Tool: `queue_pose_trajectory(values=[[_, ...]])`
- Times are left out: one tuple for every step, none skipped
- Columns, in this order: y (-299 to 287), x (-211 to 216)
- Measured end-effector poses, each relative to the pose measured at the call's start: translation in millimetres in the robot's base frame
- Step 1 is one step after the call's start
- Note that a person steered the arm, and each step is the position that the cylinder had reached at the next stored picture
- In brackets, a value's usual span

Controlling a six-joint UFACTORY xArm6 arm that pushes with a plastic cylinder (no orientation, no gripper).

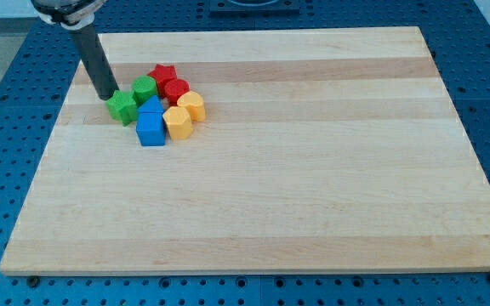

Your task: Slide the green star down a bit

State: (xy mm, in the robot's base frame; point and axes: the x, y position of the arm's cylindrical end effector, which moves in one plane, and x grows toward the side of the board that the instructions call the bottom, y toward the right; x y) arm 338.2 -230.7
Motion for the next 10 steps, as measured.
queue_pose_trajectory(values=[[9,-19],[17,-21],[17,-21],[17,-15],[17,1],[17,21],[19,35],[19,66],[19,82],[7,82]])
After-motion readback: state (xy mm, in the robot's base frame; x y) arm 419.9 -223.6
